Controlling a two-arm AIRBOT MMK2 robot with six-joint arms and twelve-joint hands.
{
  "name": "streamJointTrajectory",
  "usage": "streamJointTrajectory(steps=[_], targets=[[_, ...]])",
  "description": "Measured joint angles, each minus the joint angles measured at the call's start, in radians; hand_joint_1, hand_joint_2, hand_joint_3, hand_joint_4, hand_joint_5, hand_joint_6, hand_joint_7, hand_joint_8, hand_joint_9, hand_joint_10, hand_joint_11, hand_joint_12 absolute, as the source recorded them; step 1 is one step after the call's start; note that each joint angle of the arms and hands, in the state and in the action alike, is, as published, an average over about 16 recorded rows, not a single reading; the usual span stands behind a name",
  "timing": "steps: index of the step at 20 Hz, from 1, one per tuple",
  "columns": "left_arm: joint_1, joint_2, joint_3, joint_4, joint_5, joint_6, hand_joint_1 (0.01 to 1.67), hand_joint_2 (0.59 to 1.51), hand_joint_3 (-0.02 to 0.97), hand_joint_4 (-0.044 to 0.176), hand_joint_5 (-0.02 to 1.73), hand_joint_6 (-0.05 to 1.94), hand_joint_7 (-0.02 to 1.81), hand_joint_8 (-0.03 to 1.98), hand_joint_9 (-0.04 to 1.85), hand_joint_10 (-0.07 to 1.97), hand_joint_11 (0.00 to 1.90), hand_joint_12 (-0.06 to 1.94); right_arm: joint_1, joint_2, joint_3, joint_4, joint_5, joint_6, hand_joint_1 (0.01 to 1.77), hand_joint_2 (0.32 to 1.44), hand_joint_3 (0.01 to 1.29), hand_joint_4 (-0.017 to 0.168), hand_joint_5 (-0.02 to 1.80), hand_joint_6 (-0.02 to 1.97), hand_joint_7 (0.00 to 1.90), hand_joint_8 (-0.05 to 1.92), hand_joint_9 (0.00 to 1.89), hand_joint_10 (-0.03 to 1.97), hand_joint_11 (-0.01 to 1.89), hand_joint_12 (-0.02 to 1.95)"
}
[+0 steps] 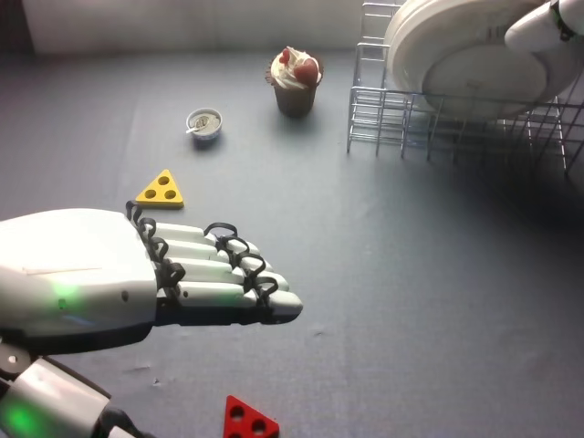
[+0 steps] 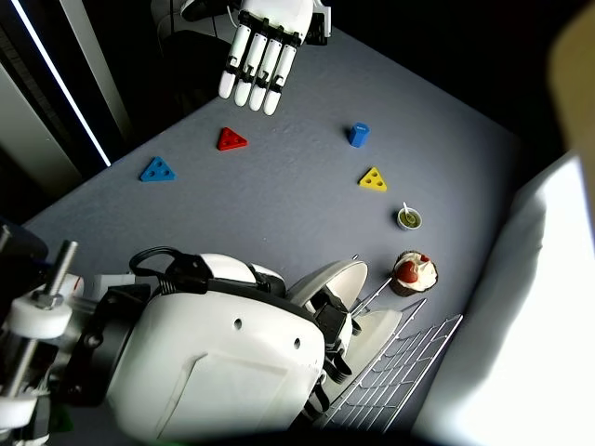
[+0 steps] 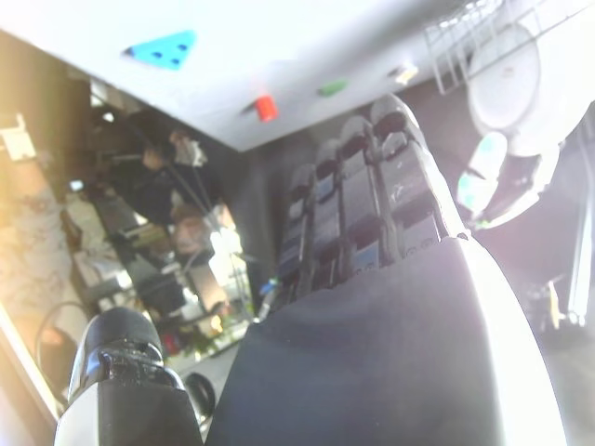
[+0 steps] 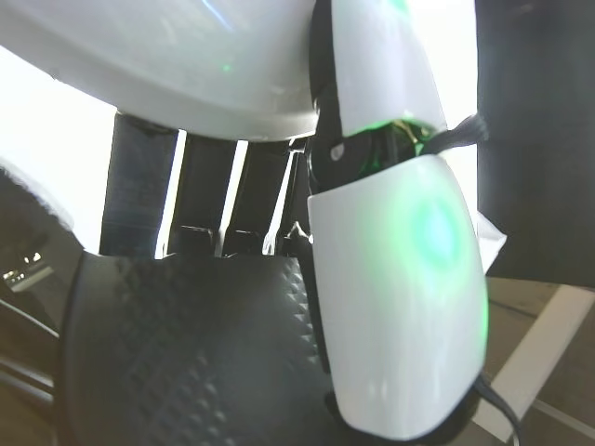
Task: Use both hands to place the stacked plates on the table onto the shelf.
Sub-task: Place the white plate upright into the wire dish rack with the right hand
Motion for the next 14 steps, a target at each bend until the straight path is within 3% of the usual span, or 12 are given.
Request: streamJointTrajectory(steps=[3, 14], targets=[[-0.001, 0.000, -0.004, 0.001, -0.001, 0.000, 0.10, 0.962, -0.007, -0.002, 0.14, 0.01, 0.17, 0.00, 0.18, 0.00, 0.18, 0.02, -0.008, -0.007, 0.009, 0.001, 0.003, 0.003, 1.37, 1.00, 0.01, -0.005, 0.95, 0.79, 1.14, 0.36, 1.16, 0.35, 1.23, 0.24], [-0.001, 0.001, -0.019, 0.007, 0.000, 0.000, 0.10, 0.961, -0.007, -0.002, 0.13, 0.01, 0.16, 0.00, 0.17, 0.00, 0.17, 0.02, -0.025, -0.018, 0.022, 0.006, 0.021, 0.013, 1.15, 1.02, 0.02, -0.004, 0.82, 0.28, 0.92, 0.05, 1.00, 0.02, 1.13, 0.12]])
